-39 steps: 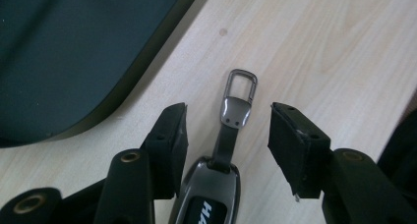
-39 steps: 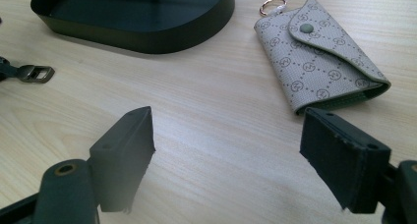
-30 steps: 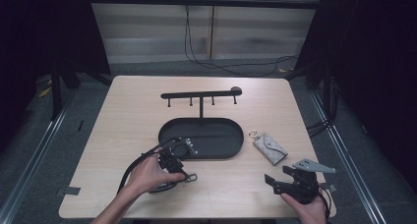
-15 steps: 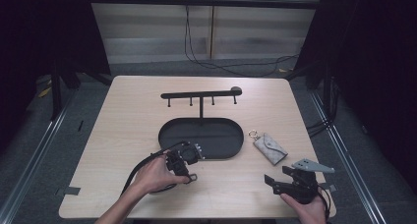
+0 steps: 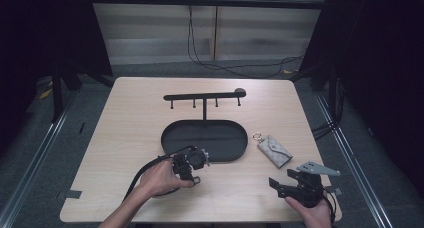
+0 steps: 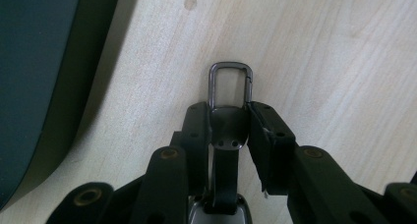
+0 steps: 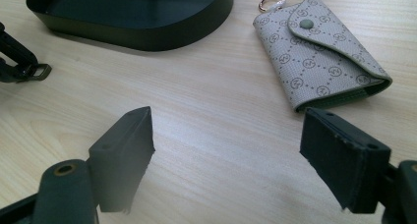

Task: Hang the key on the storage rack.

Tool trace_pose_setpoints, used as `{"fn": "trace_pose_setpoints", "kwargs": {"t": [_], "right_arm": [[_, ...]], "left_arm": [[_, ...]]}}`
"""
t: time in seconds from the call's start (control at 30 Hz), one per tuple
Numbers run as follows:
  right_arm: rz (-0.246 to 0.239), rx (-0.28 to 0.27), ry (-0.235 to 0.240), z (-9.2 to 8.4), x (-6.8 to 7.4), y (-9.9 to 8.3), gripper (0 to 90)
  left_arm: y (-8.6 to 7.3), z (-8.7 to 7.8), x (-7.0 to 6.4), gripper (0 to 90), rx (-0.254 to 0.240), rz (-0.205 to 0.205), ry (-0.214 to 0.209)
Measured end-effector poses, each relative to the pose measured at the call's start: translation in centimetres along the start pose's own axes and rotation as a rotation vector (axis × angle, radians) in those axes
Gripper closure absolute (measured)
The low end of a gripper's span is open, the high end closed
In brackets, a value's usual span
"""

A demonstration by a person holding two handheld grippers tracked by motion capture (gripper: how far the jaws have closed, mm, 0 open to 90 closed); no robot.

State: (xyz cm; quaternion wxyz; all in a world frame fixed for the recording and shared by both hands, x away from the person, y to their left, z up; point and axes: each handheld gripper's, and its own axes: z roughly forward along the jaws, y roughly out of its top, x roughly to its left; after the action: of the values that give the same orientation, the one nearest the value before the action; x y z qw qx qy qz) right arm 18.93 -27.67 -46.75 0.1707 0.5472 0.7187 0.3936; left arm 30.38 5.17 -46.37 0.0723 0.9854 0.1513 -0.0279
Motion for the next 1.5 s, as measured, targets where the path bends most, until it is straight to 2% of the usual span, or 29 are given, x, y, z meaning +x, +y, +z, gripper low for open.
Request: {"fn": "trace_pose_setpoints", "kwargs": {"t": [0.17,0.33,0.43,0.7,0.87,0.93,0.97,1.03,1.17,1.2,1.33,1.4,1.43,1.5], "right_arm": [[-0.002,0.004,-0.004,0.1,0.0,0.0,20.7],[-0.005,0.009,-0.002,0.1,0.0,0.0,20.7],[-0.004,0.008,-0.002,0.1,0.0,0.0,20.7],[-0.002,0.008,-0.002,0.1,0.0,0.0,20.7],[0.001,0.009,-0.002,0.1,0.0,0.0,20.6],[0.002,0.008,-0.002,0.1,0.0,0.0,20.4],[0.007,0.008,-0.002,0.1,-0.1,0.0,20.2],[0.006,0.01,0.0,0.1,-0.1,0.0,20.2],[0.009,0.013,-0.001,0.1,0.0,0.0,20.2],[0.006,0.011,-0.002,0.1,0.0,0.0,20.2],[0.009,0.013,-0.003,0.1,-0.1,0.0,20.2],[0.009,0.012,0.0,0.1,-0.1,0.0,20.0],[0.003,0.007,0.005,0.1,-0.1,0.0,19.8],[0.0,0.009,0.005,0.1,-0.1,0.0,19.7]], "left_arm": [[0.4,0.1,-0.3,69.9,0.027,0.013,0.025],[0.6,0.1,-0.4,69.5,0.042,0.028,0.028],[0.5,0.1,-0.3,69.8,0.037,0.022,0.022],[0.7,0.0,0.3,70.4,0.05,-0.033,-0.017],[0.5,0.0,0.8,70.5,0.033,-0.073,-0.049],[0.5,-0.1,0.9,70.5,0.042,-0.059,-0.054],[0.4,-0.3,0.8,70.5,0.026,-0.059,-0.082],[0.3,-0.6,0.9,70.5,0.02,-0.06,-0.092],[0.0,-1.7,1.0,70.4,0.01,-0.064,-0.079],[-0.1,-2.1,1.1,70.5,0.005,-0.079,-0.076],[-0.6,-2.8,1.6,70.5,-0.017,-0.111,-0.08],[-0.7,-3.1,1.7,70.5,-0.016,-0.11,-0.079],[-1.1,-3.6,2.0,70.5,-0.036,-0.119,-0.089],[-1.4,-4.2,2.1,70.5,-0.043,-0.121,-0.088]]}}
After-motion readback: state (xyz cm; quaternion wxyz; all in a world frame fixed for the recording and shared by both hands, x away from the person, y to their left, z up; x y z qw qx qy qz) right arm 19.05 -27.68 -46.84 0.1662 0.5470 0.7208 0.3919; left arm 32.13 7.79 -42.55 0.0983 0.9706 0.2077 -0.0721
